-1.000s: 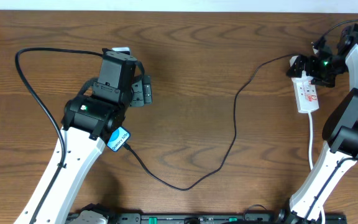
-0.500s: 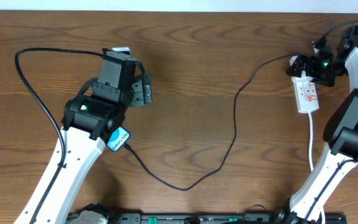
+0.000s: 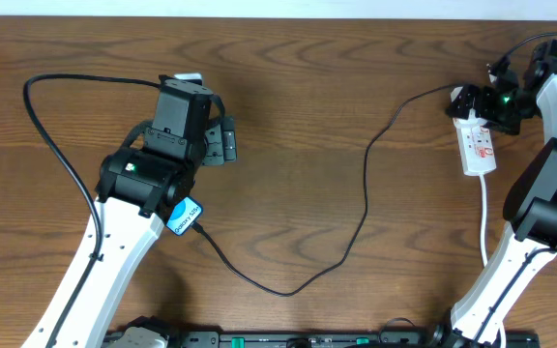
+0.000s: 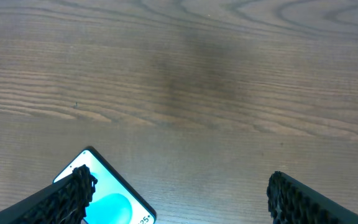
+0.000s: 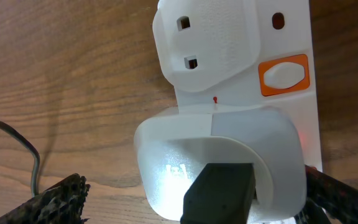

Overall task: Plug charger to phone and switch on socket
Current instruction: 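Press the orange switch down with the right gripper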

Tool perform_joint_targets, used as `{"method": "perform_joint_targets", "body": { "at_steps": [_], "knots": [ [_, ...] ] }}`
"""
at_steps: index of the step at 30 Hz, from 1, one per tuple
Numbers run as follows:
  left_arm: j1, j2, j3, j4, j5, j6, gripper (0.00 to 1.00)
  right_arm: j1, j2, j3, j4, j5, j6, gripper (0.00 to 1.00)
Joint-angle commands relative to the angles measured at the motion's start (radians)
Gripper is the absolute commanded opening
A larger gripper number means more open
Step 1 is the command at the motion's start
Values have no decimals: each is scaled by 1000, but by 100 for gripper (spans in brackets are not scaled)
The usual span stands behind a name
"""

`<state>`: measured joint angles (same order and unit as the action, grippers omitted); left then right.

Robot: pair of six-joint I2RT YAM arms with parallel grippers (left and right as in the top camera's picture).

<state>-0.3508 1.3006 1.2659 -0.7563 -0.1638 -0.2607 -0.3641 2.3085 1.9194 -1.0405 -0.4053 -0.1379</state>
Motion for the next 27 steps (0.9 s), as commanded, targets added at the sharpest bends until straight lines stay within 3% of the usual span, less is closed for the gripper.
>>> {"method": "perform_joint_targets", "body": {
  "at_steps": [1, 16, 27],
  "knots": [
    [2, 6, 14, -3, -13, 13, 91, 17, 42, -28, -40, -97, 32, 99],
    [2, 6, 14, -3, -13, 13, 91, -41, 28, 156, -214, -19, 32, 99],
    [2, 6, 14, -3, -13, 13, 91, -36, -132, 156, -244, 69, 41, 99]
  ]
}}
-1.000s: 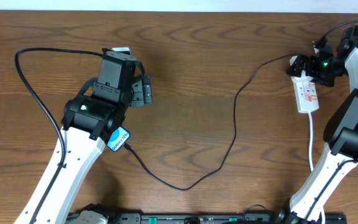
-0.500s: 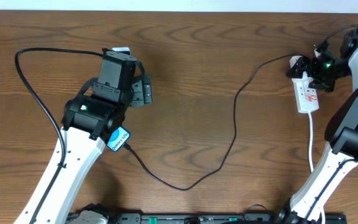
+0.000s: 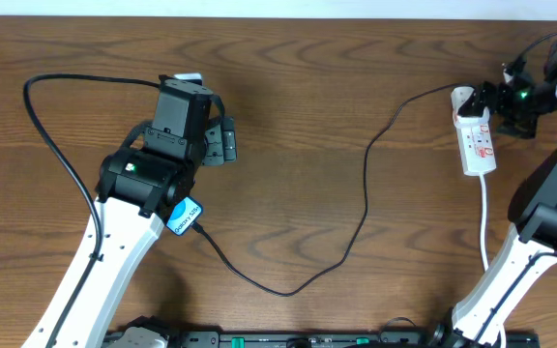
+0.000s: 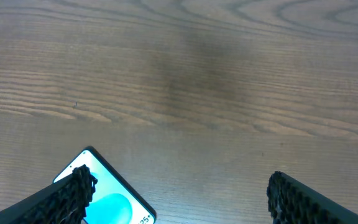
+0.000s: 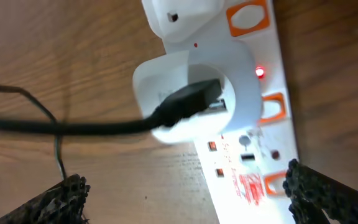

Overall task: Plug charger to phone and switch on socket
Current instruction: 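Press the orange switch down with the right gripper, then lift the right gripper up off the power strip switch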

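Observation:
A lit phone (image 4: 114,202) lies on the wood table under my left arm; the overhead view shows its blue screen (image 3: 186,215). A black cable (image 3: 366,184) runs from the phone to a white charger (image 5: 191,99) plugged into the white power strip (image 3: 477,145). Beside the charger a red light (image 5: 260,73) glows next to an orange switch (image 5: 273,106). My right gripper (image 5: 185,196) hangs open just above the strip, touching nothing. My left gripper (image 4: 179,190) is open above the table, its left finger over the phone's corner.
The strip's own white lead (image 3: 484,222) runs down toward the front edge past my right arm (image 3: 540,203). A loop of black cable (image 3: 42,106) lies left of my left arm. Bare wood (image 3: 298,126) lies between the arms.
My right gripper has drawn back from the charger, to the right in the overhead view. More of the strip now shows, with a red light beside the charger. The left arm and phone are unmoved.

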Tool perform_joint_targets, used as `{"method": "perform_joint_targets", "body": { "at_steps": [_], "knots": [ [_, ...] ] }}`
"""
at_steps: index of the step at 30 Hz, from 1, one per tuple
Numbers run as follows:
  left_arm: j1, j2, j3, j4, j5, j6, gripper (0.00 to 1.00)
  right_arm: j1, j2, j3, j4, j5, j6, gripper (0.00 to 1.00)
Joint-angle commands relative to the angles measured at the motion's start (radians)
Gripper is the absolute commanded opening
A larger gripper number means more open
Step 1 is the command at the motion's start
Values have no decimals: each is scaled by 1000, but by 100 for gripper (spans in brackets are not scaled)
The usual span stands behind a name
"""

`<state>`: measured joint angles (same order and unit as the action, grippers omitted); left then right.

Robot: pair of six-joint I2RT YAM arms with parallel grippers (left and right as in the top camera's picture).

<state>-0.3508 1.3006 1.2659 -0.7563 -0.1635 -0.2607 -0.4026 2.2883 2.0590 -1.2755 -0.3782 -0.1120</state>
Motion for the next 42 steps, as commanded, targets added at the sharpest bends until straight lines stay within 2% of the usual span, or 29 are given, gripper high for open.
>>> {"method": "perform_joint_targets", "body": {
  "at_steps": [1, 18, 27, 42],
  "knots": [
    [2, 6, 14, -3, -13, 13, 91, 3, -125, 17, -12, 47, 15, 99],
    [2, 6, 14, -3, -13, 13, 91, 102, -360, 16, -120, 106, 31, 99],
    [2, 6, 14, -2, -13, 13, 91, 179, -373, 16, -124, 170, 37, 99],
    [2, 6, 14, -3, -13, 13, 91, 184, -373, 16, -124, 170, 37, 99]
  ]
}}
